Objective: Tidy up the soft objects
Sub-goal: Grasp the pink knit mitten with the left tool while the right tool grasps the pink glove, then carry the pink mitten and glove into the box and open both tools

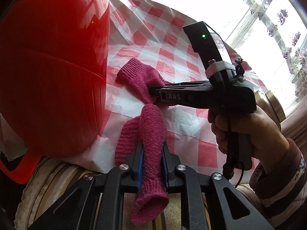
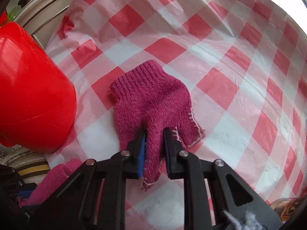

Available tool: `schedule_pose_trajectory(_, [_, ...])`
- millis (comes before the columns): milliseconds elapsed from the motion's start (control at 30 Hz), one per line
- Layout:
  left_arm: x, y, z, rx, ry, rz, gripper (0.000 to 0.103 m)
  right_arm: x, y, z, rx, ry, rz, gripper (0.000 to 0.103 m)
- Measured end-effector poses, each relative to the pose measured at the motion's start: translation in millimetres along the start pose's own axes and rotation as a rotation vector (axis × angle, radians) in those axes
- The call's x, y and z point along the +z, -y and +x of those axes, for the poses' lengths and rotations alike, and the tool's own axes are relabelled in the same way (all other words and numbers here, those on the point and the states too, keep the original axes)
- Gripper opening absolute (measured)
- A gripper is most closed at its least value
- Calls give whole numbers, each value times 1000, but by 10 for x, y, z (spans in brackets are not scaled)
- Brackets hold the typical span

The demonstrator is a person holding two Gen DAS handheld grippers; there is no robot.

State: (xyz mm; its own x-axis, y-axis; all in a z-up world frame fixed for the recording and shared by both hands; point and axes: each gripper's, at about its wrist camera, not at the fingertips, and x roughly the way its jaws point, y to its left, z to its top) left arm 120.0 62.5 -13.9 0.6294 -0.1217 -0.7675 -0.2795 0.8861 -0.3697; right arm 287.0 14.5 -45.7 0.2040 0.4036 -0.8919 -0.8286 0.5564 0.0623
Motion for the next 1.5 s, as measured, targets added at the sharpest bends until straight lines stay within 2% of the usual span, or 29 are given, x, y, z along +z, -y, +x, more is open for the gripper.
schedule_pose_trajectory(100, [0,-4,2,0,1,0,17,-70,-22,-100,0,11,11,19])
schedule_pose_trajectory(367, [-30,7,-72,7,23,1,17,-359,41,-797,12,100,97,18])
schedule_pose_trajectory(633, [-83,89,-265,9,73,28,17,-964,118,-1582,-15,178,165,18])
schedule_pose_trajectory(867, [-147,276,-505,-33,115,64,17,-1646,205,-2298,-78,240,244,18])
schedule_pose_trajectory(1000, [-216,506,-624,-61,125,104,17,-2110,291,-2687,-131,262,303,18])
schedule_pose_trajectory(1200, [-390,1038,-704,-145,112,211,17,-2860,477,-3223,-222,299,433,18])
schedule_pose_trajectory(1367, [-585,1565,-743,-223,92,327,17,-3483,596,-3456,-264,307,551,18])
schedule_pose_trajectory(1500, [-809,2021,-780,-283,67,434,17,-3876,632,-3542,-265,317,624,18])
